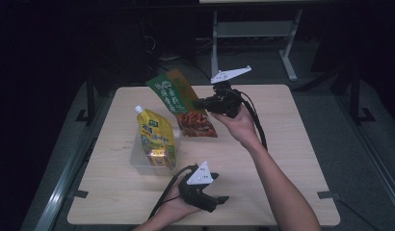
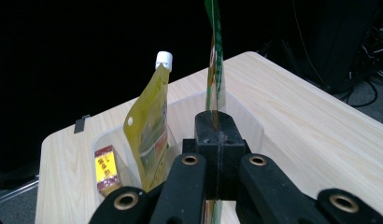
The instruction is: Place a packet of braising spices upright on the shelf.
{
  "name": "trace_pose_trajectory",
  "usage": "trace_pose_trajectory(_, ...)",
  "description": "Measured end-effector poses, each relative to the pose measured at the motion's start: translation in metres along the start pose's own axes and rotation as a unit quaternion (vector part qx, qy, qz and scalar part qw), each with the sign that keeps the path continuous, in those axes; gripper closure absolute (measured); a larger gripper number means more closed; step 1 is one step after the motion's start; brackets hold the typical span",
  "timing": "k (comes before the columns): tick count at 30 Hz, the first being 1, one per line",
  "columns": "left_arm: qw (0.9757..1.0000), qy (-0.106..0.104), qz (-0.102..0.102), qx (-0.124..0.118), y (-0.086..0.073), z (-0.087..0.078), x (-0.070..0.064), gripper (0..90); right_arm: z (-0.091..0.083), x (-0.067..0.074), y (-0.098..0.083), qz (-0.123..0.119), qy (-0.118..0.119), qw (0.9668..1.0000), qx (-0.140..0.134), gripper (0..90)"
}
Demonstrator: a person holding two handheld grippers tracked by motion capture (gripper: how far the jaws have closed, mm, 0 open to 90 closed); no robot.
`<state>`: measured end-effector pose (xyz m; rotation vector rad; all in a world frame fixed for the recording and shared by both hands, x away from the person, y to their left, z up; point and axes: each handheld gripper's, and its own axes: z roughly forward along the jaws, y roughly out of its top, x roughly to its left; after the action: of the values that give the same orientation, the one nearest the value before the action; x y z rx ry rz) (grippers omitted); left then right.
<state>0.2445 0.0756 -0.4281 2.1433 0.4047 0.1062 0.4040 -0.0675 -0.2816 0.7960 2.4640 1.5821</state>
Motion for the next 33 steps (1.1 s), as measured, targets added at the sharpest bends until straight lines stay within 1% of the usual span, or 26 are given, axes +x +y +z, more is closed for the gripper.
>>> trace_pose_trajectory(4, 1.0, -0.001, 0.001, 0.0, 0.0, -0.001, 0.0, 23.0, 0.012, -0.001, 0.006, 0.0, 0.004, 1.0, 0.002, 90.0)
trace_pose_trajectory(5, 1.0, -0.001, 0.001, 0.0, 0.0, -0.001, 0.0, 23.0, 0.015, -0.001, 0.007, -0.005, 0.004, 1.0, 0.003, 90.0)
trace_pose_trajectory(8, 1.0, 0.0, 0.001, -0.001, 0.0, -0.002, 0.001, 23.0, 0.023, 0.0, 0.013, -0.007, 0.006, 1.0, -0.001, 90.0)
trace_pose_trajectory(10, 1.0, 0.001, 0.002, -0.001, 0.001, -0.003, 0.001, 23.0, 0.029, -0.001, 0.016, -0.003, 0.013, 0.9999, -0.002, 90.0)
trace_pose_trajectory(16, 1.0, 0.0, 0.002, 0.0, 0.001, -0.004, 0.0, 23.0, 0.051, -0.003, 0.021, -0.003, 0.02, 0.9998, 0.002, 90.0)
trace_pose_trajectory(17, 1.0, -0.001, 0.001, -0.003, 0.0, -0.004, 0.0, 23.0, 0.056, -0.004, 0.021, -0.001, 0.021, 0.9998, 0.003, 90.0)
trace_pose_trajectory(20, 1.0, 0.001, 0.003, 0.001, 0.0, -0.004, -0.001, 23.0, 0.067, -0.007, 0.018, 0.004, 0.022, 0.9997, 0.009, 90.0)
trace_pose_trajectory(21, 1.0, 0.0, 0.002, 0.001, -0.001, -0.003, -0.002, 23.0, 0.071, -0.008, 0.017, 0.01, 0.025, 0.9996, 0.01, 90.0)
trace_pose_trajectory(23, 1.0, 0.0, 0.005, 0.005, -0.001, -0.003, -0.002, 23.1, 0.077, -0.01, 0.014, 0.015, 0.025, 0.9995, 0.015, 90.0)
trace_pose_trajectory(25, 1.0, -0.001, 0.002, 0.002, -0.001, -0.002, -0.003, 23.1, 0.083, -0.011, 0.012, 0.02, 0.025, 0.9993, 0.018, 90.0)
trace_pose_trajectory(29, 1.0, -0.002, 0.007, 0.003, -0.001, -0.002, -0.004, 23.1, 0.091, -0.014, 0.005, 0.031, 0.026, 0.999, 0.021, 90.0)
trace_pose_trajectory(33, 0.9999, -0.003, 0.01, 0.004, -0.002, -0.001, -0.004, 23.1, 0.096, -0.018, -0.003, 0.038, 0.024, 0.9986, 0.027, 90.0)
